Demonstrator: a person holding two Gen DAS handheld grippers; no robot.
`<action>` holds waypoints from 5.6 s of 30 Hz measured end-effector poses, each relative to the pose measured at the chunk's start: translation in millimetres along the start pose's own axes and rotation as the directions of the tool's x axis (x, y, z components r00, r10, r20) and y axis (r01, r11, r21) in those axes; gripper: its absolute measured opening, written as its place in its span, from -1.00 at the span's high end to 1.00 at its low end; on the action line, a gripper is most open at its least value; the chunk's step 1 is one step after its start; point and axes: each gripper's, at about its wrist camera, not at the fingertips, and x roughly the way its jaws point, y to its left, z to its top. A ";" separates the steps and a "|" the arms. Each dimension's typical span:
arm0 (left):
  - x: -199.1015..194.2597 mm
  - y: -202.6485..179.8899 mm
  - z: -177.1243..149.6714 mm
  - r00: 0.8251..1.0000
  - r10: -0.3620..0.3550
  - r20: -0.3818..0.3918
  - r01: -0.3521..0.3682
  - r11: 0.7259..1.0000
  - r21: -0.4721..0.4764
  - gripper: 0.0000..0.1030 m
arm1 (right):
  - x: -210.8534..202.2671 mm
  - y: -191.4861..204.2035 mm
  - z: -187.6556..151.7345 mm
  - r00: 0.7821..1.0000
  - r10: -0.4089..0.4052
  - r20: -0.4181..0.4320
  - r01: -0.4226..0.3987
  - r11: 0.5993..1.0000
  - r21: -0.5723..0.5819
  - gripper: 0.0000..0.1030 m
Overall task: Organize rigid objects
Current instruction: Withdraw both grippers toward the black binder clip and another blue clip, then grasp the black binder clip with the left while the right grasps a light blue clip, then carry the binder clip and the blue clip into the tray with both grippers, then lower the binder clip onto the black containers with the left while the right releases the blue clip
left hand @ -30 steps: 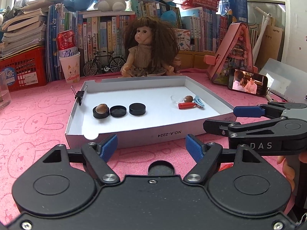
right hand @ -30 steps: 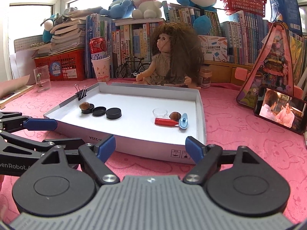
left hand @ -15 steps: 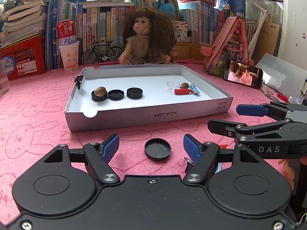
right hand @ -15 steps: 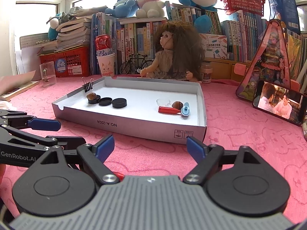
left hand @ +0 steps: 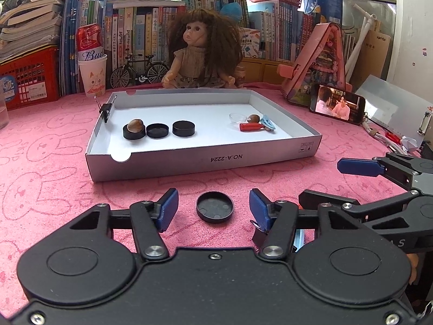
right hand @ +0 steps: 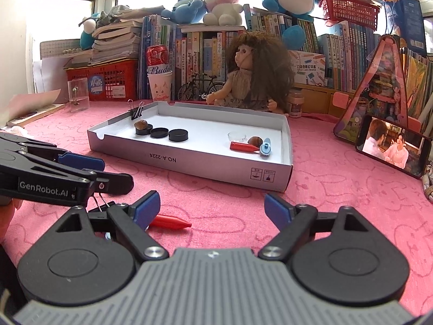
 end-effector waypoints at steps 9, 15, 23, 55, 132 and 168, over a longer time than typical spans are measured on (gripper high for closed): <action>-11.9 4.7 -0.5 0.999 0.029 0.028 -0.029 1.000 0.002 0.07 | -12.7 -1.7 -8.0 0.999 0.047 0.008 -0.047 0.999 0.001 -0.76; -32.6 3.6 -7.0 0.999 -0.010 0.033 0.009 1.000 0.028 0.07 | -22.5 4.3 -15.3 0.974 0.227 0.012 -0.225 0.970 -0.089 -0.66; -44.4 -4.7 -16.0 0.999 -0.043 0.018 0.042 0.998 0.048 0.07 | -14.5 21.3 -15.0 0.954 0.296 -0.042 -0.299 0.936 -0.187 -0.42; -37.9 -23.1 -19.3 0.995 -0.098 0.018 0.097 0.994 0.045 0.23 | -16.8 -11.7 -19.9 0.996 0.083 0.015 -0.082 0.994 -0.069 0.25; 19.2 9.3 52.3 0.986 0.119 0.119 -0.113 0.992 -0.057 0.43 | 27.0 -35.8 38.0 0.997 -0.076 0.029 0.072 0.989 0.128 0.60; 79.7 56.6 79.8 0.966 0.256 0.034 -0.250 0.960 -0.130 0.43 | 94.8 -47.9 68.2 0.992 -0.120 -0.037 0.124 0.980 0.158 0.60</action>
